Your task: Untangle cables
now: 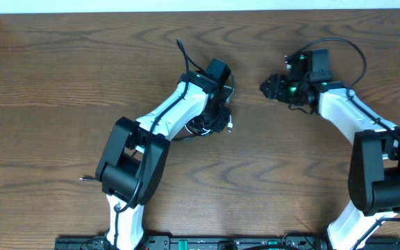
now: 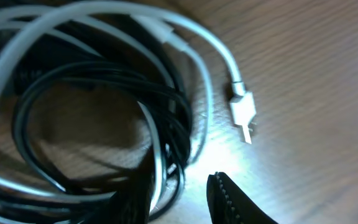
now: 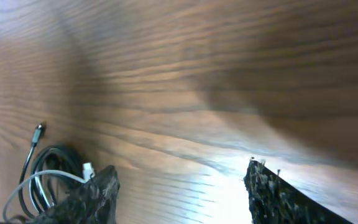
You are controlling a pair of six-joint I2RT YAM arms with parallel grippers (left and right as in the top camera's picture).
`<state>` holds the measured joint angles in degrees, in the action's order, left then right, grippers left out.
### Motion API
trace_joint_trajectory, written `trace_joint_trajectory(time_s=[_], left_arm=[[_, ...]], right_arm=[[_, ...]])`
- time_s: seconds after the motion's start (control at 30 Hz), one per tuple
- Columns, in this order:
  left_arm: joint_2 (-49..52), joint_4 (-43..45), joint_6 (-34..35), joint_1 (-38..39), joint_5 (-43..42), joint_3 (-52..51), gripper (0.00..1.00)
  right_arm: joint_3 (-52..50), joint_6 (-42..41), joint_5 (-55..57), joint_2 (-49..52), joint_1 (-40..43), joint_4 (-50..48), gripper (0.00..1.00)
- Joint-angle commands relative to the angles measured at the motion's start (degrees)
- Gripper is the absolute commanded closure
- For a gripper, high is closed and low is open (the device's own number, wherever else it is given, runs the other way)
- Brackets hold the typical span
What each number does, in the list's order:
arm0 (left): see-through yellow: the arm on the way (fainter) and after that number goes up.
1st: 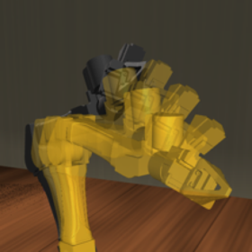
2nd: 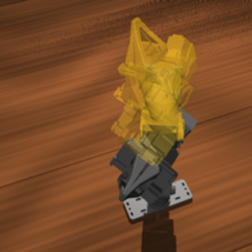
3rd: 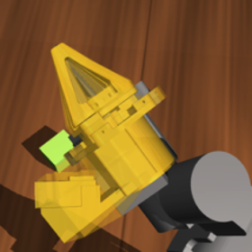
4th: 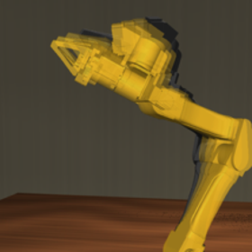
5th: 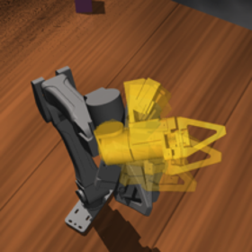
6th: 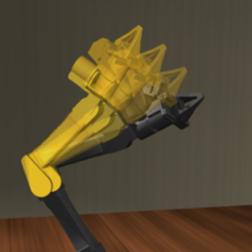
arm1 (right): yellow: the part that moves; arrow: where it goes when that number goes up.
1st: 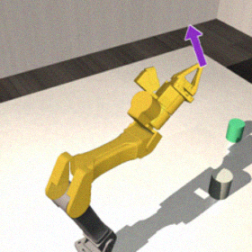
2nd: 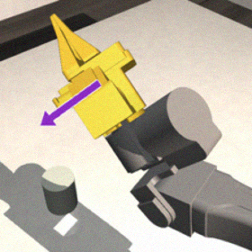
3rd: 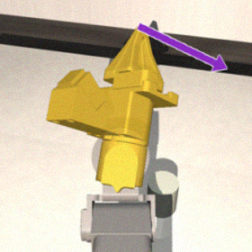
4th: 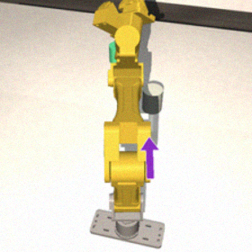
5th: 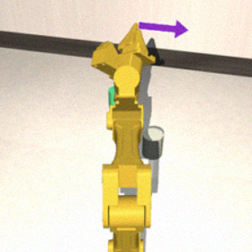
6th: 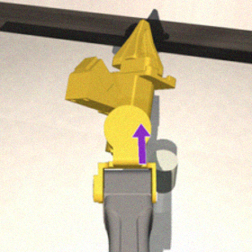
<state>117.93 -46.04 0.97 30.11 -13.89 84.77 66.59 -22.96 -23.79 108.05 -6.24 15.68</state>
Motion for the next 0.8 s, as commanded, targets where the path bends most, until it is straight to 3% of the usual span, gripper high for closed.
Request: trace_joint_trajectory(time_s=[0.0,0.17,0.7,0.77], left_arm=[[1.3,0.1,-0.7,-0.2,2.1,-0.2,0.66],[1.6,1.3,1.9,-0.2,8.0,-0.2,0.66],[6.2,0.4,-1.4,-0.1,8.0,-0.4,0.66],[7.3,-0.5,-1.4,-0.1,8.3,-0.4,0.73]], right_arm=[[0.1,1.4,-2.3,-0.8,0.6,1.0,0.38],[0.1,1.9,-2.3,-0.8,0.5,2.1,0.37],[0.1,2.3,-2.3,-0.8,0.5,2.2,0.37],[0.1,2.3,-2.3,-0.8,0.5,2.2,0.37]])
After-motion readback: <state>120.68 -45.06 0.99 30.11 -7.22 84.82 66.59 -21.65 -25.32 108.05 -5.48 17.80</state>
